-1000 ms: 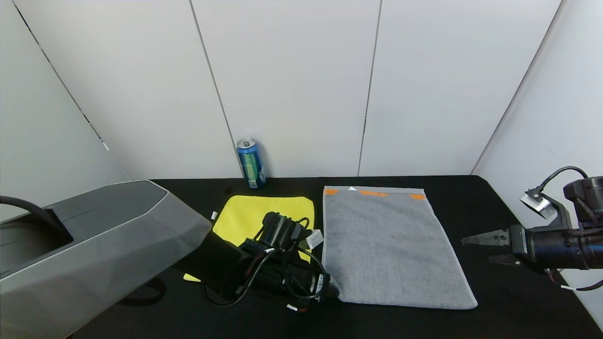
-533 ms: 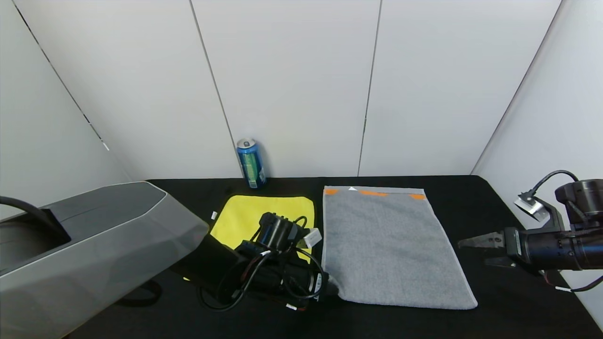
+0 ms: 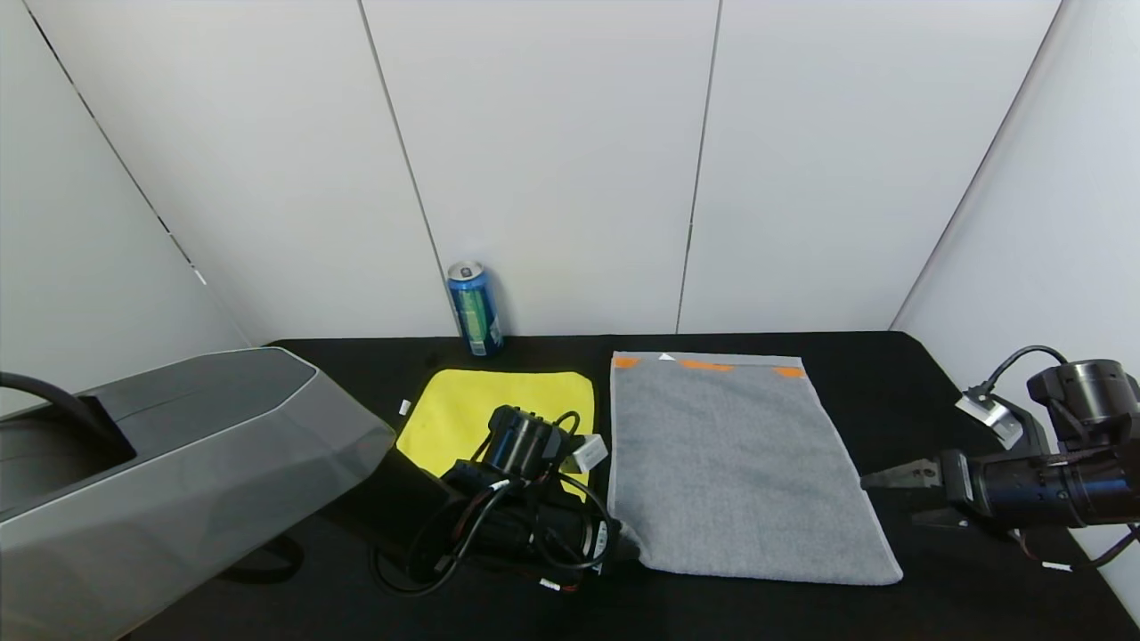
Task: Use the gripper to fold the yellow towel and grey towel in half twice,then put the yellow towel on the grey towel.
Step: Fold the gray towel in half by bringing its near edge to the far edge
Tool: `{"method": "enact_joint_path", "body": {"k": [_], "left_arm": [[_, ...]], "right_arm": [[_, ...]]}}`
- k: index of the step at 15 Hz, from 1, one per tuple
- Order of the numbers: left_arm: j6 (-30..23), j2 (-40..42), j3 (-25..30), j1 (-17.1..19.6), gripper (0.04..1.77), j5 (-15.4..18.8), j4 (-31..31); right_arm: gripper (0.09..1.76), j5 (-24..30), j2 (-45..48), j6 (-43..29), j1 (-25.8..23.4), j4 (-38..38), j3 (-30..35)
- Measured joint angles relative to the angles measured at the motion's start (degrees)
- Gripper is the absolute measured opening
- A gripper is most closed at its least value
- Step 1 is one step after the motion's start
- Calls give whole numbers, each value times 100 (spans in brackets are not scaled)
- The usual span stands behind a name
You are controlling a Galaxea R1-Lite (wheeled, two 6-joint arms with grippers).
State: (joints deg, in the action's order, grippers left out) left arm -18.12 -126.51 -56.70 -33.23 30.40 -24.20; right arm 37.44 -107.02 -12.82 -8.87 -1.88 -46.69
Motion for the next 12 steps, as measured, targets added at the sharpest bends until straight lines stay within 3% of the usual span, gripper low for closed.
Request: {"method": "enact_joint_path", "body": {"k": [8,12], "left_arm": [[9,20,34,0,11,0,-10],[13,22,37,0,11,0,-11]], "right_arm": [[171,-44,46,7,17,-12,310],[171,-709,13,0,188,0,343]]}}
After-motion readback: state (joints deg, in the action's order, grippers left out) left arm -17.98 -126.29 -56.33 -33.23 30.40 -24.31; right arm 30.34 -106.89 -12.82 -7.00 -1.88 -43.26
